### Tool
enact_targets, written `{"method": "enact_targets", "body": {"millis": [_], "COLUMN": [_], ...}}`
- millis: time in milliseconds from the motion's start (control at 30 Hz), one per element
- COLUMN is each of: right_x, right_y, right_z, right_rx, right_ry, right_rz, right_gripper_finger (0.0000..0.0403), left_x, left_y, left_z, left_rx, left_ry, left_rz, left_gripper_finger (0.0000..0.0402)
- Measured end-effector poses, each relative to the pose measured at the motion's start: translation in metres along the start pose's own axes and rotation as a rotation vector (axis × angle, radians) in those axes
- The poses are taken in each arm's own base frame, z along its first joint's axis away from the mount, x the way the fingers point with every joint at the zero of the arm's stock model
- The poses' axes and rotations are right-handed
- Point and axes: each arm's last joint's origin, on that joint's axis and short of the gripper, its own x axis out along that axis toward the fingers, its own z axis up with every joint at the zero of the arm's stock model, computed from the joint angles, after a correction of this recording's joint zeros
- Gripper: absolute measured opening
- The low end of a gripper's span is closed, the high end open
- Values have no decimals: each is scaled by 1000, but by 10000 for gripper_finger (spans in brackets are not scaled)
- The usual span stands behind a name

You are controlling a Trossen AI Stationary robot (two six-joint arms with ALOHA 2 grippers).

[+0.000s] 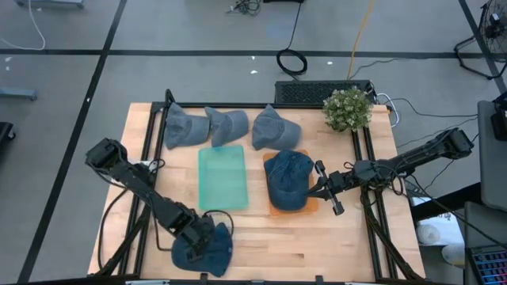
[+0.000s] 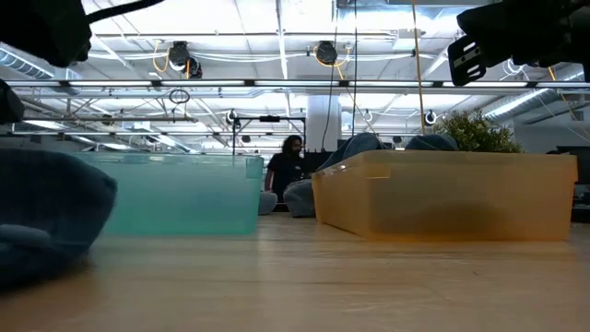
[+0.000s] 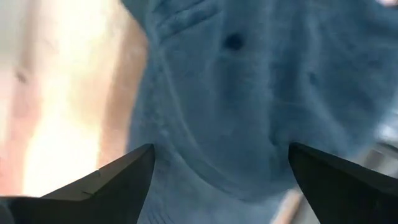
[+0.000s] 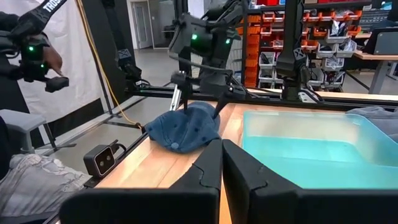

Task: Pick & Place hat
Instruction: Put the blue cap into the orange bin

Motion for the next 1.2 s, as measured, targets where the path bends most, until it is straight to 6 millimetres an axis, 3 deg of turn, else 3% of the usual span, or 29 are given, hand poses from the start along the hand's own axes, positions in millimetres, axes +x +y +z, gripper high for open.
{"method": "enact_targets", "body": {"millis": [233,400,533,800,967,1200], "right_x": [0,0,0,0,0,0], "right_y": [0,0,0,0,0,0], "right_z": [0,0,0,0,0,0], "right_rx": [13,24,23,22,22,23], "right_ry": [0,0,0,0,-1,-1], "right_rz": [0,-1,-1,-1,-1,-4], "right_gripper_finger": [0,0,0,0,0,0], "left_x": [-39,-58,-43,12,17,4], "left_y": [-3,-26,-36,-42,-52,-55], "left_z": [9,14,16,5,5,4], "left_rx": [-2,148,215,239,275,325], "left_ry": [-18,-123,-103,82,100,58], "left_rz": [-6,42,92,220,291,441], "left_gripper_finger": [376,376,376,376,376,376]}}
